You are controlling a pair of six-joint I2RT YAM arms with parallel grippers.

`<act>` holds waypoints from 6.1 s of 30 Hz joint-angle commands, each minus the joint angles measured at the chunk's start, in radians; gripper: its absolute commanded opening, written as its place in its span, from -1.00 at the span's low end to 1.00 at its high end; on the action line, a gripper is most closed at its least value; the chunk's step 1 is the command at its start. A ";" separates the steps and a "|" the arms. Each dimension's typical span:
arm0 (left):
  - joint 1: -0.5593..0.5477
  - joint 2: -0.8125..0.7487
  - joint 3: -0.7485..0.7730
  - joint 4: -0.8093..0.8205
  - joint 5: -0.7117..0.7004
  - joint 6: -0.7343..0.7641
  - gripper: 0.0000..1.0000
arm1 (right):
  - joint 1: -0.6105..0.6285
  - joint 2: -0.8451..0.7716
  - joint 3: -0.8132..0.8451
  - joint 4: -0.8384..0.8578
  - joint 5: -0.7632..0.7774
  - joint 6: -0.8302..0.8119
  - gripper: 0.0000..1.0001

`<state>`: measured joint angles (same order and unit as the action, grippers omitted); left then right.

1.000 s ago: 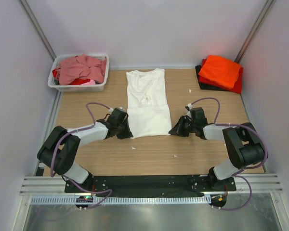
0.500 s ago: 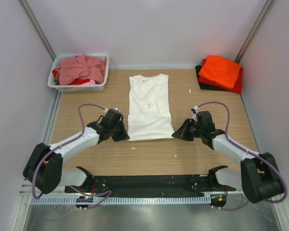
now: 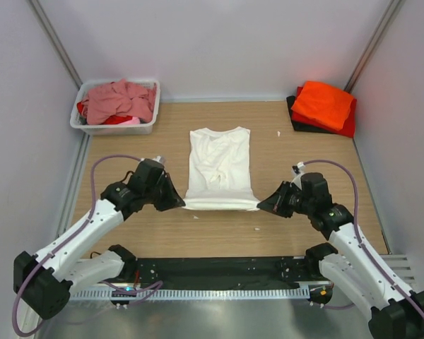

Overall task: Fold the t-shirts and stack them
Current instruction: Fold the tshirt, then neatly place the folded tshirt to the corner

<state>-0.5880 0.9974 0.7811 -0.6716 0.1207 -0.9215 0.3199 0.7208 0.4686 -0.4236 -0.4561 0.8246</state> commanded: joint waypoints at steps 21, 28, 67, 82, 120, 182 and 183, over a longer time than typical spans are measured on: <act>0.157 0.477 0.622 -0.253 0.046 0.237 -1.00 | -0.054 0.560 0.602 -0.136 0.119 -0.199 -0.98; 0.318 1.027 1.215 -0.397 0.155 0.341 -0.53 | -0.154 1.145 1.130 -0.110 0.070 -0.231 -0.35; 0.361 1.345 1.216 -0.166 0.175 0.331 0.18 | -0.162 1.548 0.992 0.342 -0.118 -0.223 0.46; 0.346 1.485 1.313 -0.183 0.160 0.314 -0.19 | -0.148 1.619 0.900 0.710 -0.312 -0.076 -0.88; 0.287 0.047 0.196 -0.218 -0.115 0.418 0.15 | -0.384 1.552 1.905 -0.138 -0.095 -0.243 -0.97; 0.261 0.078 0.190 -0.223 -0.154 0.415 0.13 | -0.938 1.769 2.053 -0.035 0.649 -0.192 0.37; 0.257 0.078 0.188 -0.223 -0.154 0.414 0.13 | -0.930 1.708 2.040 -0.043 0.727 -0.220 0.41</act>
<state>-0.3199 1.0798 0.9718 -0.9234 -0.0151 -0.5152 -0.4358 2.5649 2.4882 -0.3889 -0.3248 0.6415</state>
